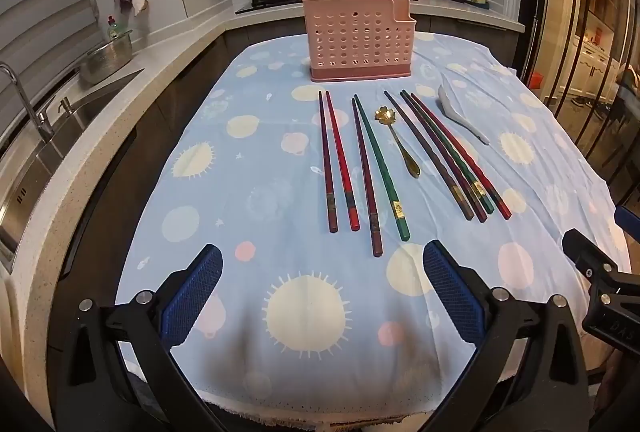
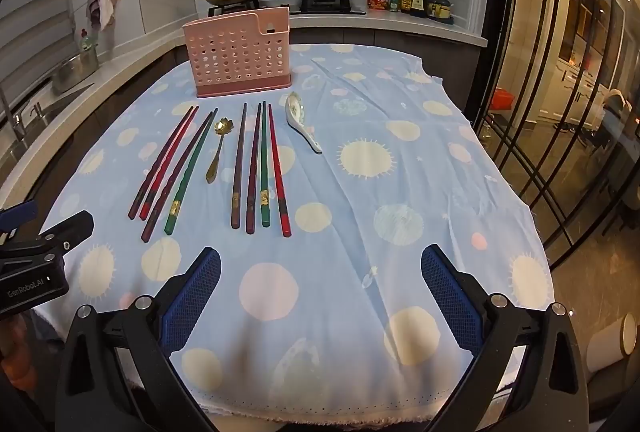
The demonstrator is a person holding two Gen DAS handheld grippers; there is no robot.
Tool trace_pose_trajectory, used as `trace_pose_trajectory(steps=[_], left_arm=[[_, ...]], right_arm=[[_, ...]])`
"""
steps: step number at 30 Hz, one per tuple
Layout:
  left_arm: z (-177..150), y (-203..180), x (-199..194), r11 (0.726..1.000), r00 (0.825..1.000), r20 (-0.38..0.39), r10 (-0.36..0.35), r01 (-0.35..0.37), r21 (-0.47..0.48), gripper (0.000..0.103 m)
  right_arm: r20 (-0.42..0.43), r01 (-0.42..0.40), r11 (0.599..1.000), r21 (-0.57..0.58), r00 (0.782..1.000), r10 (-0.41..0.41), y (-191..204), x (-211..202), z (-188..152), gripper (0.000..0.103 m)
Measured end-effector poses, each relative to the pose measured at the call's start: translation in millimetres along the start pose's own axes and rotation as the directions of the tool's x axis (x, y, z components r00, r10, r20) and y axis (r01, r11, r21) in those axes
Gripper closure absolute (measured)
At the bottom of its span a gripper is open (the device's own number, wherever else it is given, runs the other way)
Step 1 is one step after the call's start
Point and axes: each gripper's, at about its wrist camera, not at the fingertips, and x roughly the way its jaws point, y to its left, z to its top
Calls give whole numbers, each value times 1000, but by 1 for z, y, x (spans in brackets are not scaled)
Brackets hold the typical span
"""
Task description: Organize utensils
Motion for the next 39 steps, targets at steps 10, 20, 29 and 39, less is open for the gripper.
trace_pose_trajectory(steps=[10, 20, 29, 39], left_arm=[[-3, -7, -4, 997, 996, -54, 73, -71, 37, 7], [-3, -12, -15, 996, 997, -42, 57, -54, 75, 7], [-2, -17, -27, 997, 999, 33, 17, -20, 75, 7], [-2, -16, -27, 998, 999, 26, 26, -28, 58, 7]], right_arm=[[20, -1, 1000, -2, 1000, 1, -7, -18, 1, 6], [26, -5, 1000, 0, 1000, 5, -10, -28, -4, 6], [41, -13, 1000, 3, 999, 13, -11, -33, -4, 6], [42, -17, 1000, 8, 999, 16, -11, -32, -4, 6]])
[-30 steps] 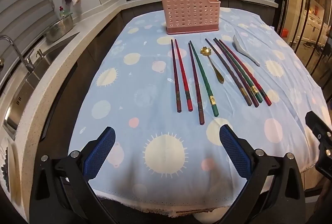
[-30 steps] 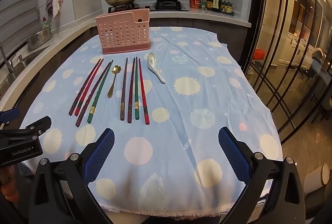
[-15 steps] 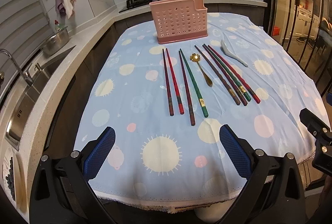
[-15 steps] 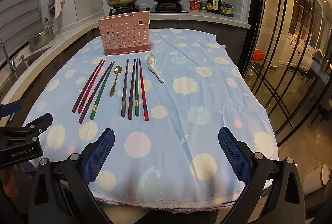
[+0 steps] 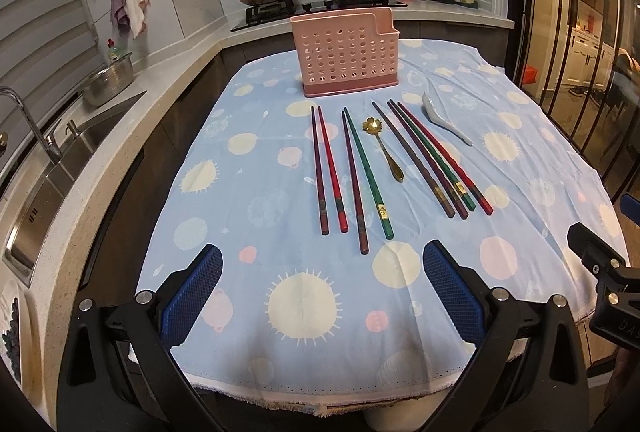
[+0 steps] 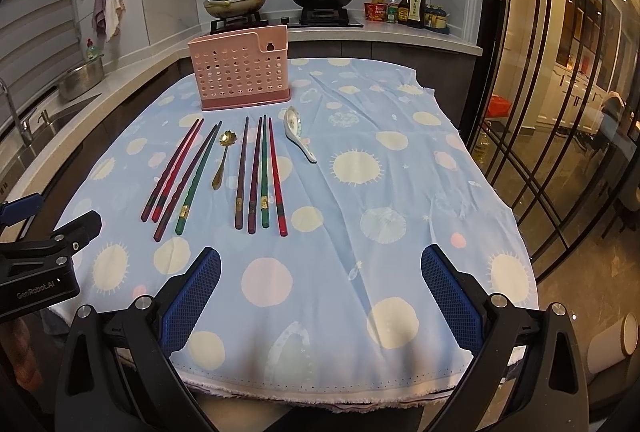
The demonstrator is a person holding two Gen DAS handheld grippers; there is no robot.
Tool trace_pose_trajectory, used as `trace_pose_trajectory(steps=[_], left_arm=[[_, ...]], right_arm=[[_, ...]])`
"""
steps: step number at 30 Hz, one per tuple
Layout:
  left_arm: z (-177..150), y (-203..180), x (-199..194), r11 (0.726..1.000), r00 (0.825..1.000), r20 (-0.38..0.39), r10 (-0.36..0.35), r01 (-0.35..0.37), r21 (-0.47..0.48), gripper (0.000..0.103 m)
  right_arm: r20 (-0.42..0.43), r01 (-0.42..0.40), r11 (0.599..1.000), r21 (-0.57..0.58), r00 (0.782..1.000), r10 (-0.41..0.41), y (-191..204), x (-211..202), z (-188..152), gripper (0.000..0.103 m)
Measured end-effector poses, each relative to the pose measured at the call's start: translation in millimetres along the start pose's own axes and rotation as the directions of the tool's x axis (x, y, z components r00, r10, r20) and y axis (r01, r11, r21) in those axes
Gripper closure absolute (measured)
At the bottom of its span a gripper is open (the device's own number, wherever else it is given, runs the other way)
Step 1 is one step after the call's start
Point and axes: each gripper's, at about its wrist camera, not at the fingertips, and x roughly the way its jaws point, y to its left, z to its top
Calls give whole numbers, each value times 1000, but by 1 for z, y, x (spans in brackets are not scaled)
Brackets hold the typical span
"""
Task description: Organize utensils
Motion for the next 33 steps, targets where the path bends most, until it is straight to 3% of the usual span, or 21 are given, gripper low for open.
trace_pose_trajectory(steps=[5, 14, 25, 33], left_arm=[[1, 3, 4, 1000, 1000, -23, -10, 10, -10, 7], [3, 1, 0, 1000, 1000, 11, -26, 26, 7, 7], [5, 1, 1, 1000, 1000, 11, 10, -10, 2, 7], [4, 3, 10, 1000, 999, -38, 14, -14, 1, 7]], right_arm=[[-2, 0, 1000, 1, 1000, 0, 0, 1, 0, 6], [-1, -2, 1000, -7, 1000, 2, 3, 2, 0, 6], [-2, -3, 1000, -5, 1000, 3, 3, 1, 0, 6], [-2, -4, 1000, -5, 1000, 4, 3, 2, 0, 6]])
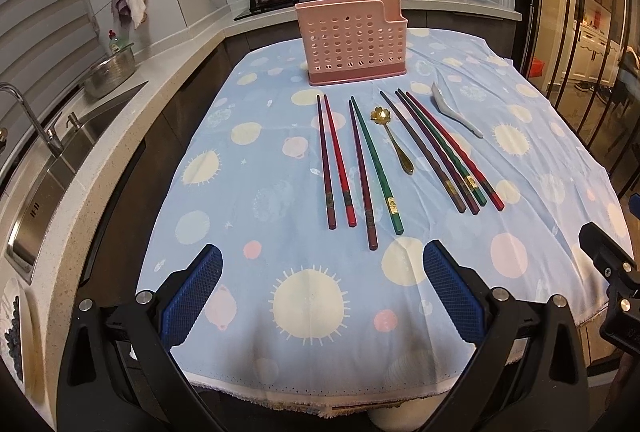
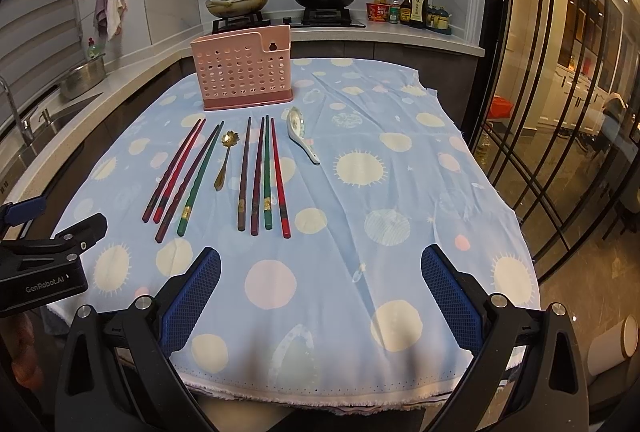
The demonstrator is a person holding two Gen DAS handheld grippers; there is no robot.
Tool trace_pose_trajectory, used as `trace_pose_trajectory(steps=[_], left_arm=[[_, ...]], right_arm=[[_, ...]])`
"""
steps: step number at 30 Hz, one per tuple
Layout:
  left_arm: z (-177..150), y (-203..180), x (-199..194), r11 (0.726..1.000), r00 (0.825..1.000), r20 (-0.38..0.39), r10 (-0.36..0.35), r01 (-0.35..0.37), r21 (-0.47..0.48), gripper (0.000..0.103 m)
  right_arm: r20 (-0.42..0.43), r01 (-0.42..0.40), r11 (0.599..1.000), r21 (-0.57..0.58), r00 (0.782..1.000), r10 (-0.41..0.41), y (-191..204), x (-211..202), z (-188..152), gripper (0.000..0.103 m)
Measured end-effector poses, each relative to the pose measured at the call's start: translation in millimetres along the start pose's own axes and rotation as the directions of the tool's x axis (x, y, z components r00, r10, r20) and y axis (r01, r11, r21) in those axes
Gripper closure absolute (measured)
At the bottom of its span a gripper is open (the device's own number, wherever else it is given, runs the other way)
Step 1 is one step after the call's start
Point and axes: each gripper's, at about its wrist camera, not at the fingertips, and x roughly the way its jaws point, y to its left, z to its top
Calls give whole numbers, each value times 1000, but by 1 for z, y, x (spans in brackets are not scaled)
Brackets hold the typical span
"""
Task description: Organize utensils
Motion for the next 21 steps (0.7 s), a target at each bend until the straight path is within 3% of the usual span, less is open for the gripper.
trace_pose_trajectory(steps=[13, 21], left_arm=[[0, -4, -5, 1000, 1000, 27, -10, 10, 22, 7], [0, -2, 0, 1000, 1000, 3, -17, 17, 9, 7]], right_arm=[[-1, -1, 1000, 1, 1000, 1, 0, 1, 0, 6], [-1, 0, 1000, 0, 1000, 0, 0, 1, 0, 6]])
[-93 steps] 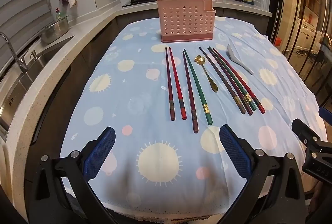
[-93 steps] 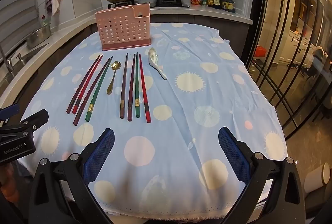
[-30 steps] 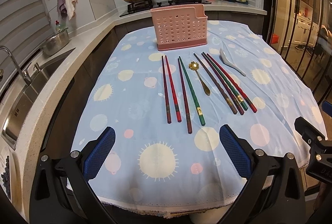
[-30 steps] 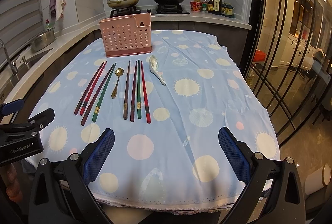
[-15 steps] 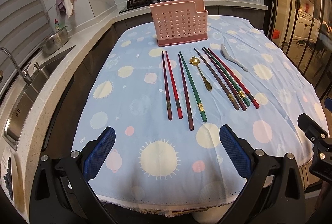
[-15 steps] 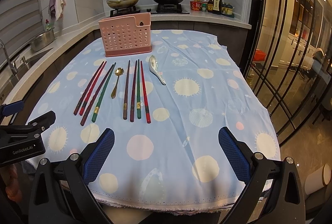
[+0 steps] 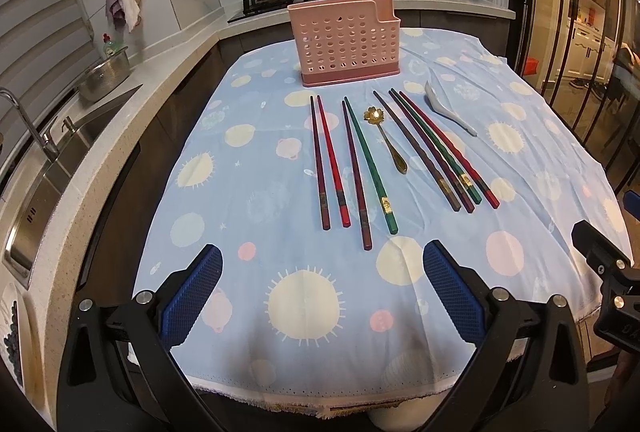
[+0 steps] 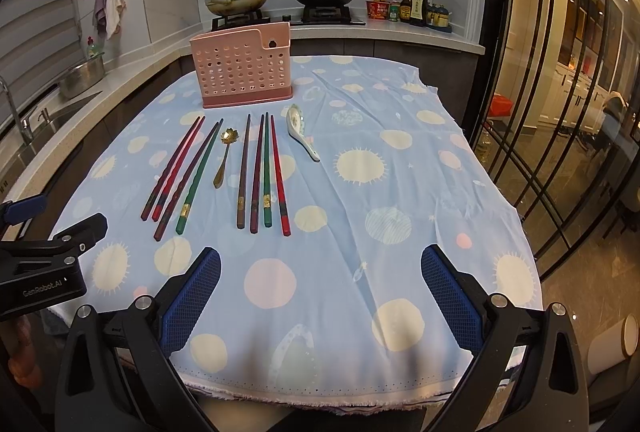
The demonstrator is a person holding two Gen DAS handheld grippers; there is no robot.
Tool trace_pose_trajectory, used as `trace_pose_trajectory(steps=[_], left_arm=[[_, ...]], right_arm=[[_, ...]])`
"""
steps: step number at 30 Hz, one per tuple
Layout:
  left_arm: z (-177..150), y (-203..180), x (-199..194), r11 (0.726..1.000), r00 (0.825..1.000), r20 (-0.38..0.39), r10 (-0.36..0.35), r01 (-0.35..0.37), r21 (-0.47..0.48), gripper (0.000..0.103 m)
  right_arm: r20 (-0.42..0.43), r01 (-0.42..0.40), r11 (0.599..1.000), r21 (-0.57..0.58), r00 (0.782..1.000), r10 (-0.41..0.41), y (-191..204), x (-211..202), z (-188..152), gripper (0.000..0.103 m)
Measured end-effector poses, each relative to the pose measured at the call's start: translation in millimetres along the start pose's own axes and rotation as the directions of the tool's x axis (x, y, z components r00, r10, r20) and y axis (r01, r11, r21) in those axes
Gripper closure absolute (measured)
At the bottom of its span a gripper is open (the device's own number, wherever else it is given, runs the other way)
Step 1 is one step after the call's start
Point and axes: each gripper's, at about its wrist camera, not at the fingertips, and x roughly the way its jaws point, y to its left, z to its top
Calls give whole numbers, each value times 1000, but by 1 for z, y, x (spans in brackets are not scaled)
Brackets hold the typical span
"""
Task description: Organize utensils
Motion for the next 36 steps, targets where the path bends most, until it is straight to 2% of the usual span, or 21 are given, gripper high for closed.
trace_pose_trajectory(steps=[15, 23, 31, 36], left_arm=[[1, 7, 10, 999, 999, -32, -11, 10, -34, 7], [7, 7, 26, 998, 996, -58, 67, -68, -11, 7], [13, 26, 59, 998, 994, -105, -27, 21, -60, 7], [20, 38, 85, 995, 992, -118, -38, 26, -95, 7]], right_arm=[[-6, 3, 1000, 2, 1000, -3, -1, 4, -2, 6], [-20, 4, 1000, 15, 1000, -4, -4, 16, 4, 6], [-44, 7, 999, 33, 999, -6, -7, 34, 11, 6], [-55, 6, 999, 45, 999, -4, -8, 46, 16, 6]])
